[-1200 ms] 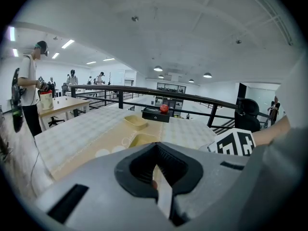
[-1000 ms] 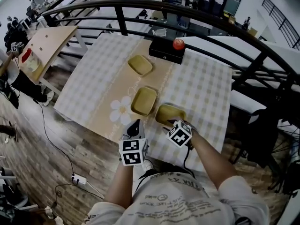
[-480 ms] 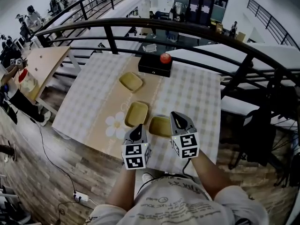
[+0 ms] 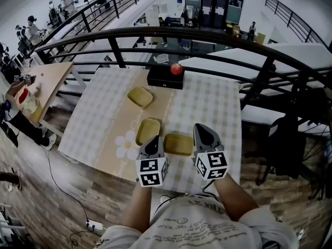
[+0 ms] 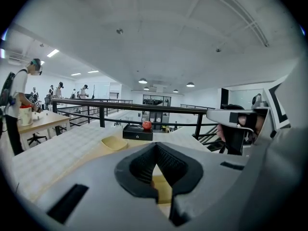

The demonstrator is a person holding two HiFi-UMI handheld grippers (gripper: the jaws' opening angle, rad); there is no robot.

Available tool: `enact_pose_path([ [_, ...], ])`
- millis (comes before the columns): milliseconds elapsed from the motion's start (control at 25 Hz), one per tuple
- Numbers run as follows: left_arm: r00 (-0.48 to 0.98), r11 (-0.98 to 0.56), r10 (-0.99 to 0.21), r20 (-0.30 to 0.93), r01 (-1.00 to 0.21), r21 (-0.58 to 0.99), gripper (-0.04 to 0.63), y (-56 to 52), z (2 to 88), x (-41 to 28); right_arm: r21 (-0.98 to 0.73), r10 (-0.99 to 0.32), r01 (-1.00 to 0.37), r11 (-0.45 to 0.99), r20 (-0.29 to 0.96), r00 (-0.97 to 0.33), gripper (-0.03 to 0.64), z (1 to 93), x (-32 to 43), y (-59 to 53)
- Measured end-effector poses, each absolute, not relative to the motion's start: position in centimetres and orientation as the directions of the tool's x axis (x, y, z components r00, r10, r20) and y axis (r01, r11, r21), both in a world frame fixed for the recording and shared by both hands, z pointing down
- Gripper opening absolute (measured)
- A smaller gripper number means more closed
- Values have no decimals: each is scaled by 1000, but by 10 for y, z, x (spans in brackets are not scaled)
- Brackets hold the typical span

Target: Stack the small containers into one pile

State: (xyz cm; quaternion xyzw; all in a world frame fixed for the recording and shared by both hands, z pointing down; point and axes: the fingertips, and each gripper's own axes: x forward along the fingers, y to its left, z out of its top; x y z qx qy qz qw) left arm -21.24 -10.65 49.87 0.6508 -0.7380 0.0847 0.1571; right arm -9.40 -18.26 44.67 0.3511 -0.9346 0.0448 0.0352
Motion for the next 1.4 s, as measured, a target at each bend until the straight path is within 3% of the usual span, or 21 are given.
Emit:
enact_pose_path([
  [400,-93,118,-868,488,-993,19,-2,-119,538,-244,-74,-649,-664,744,156,-745,3,465,-91,-191],
  [800,28,21,-692,722,-998,59,66,-142,623,-262,-94,-651,-683,725,230,-723,3,492,-80,-202],
  [1400,95,-41,-438,894,-995,86,67,-181,714,-272,-104,-667,-719,687,303,-681,3,528,-66,-229],
])
